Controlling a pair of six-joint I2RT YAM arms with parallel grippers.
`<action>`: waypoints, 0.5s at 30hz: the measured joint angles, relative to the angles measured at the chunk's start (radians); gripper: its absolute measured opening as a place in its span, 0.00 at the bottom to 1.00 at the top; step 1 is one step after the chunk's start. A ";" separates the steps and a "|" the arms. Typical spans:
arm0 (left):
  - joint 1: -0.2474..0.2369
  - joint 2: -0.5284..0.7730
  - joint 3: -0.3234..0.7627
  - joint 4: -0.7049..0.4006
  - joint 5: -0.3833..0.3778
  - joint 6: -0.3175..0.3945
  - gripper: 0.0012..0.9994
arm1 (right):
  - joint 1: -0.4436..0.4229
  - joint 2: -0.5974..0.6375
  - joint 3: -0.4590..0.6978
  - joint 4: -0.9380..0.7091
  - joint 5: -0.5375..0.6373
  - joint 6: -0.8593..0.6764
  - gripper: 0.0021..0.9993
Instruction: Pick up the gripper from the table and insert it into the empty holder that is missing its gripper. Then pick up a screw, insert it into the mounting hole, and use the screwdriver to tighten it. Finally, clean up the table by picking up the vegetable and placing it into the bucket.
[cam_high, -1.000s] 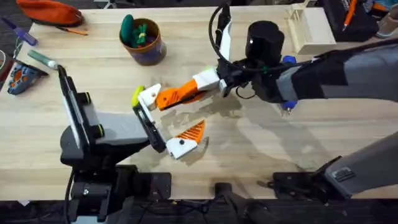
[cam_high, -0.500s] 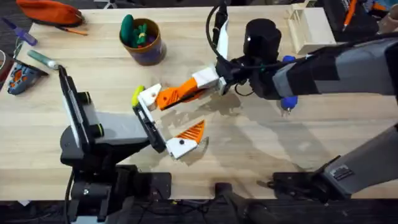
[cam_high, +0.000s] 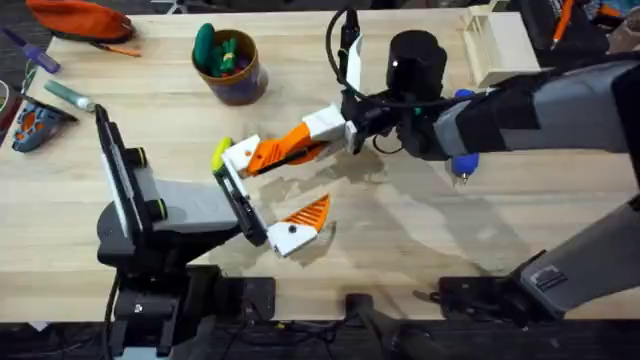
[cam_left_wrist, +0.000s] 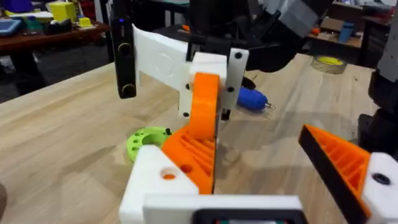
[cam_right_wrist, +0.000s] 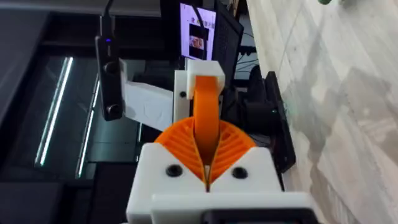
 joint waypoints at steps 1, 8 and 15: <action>0.000 0.000 0.000 0.000 0.000 0.000 0.99 | 0.002 0.000 0.000 0.000 0.003 0.001 0.01; 0.000 0.000 0.000 0.000 0.000 0.000 0.99 | 0.006 0.000 0.003 0.000 0.009 0.012 0.01; 0.000 0.000 0.000 0.000 0.001 0.004 0.99 | 0.011 0.000 0.026 -0.007 0.022 0.015 0.01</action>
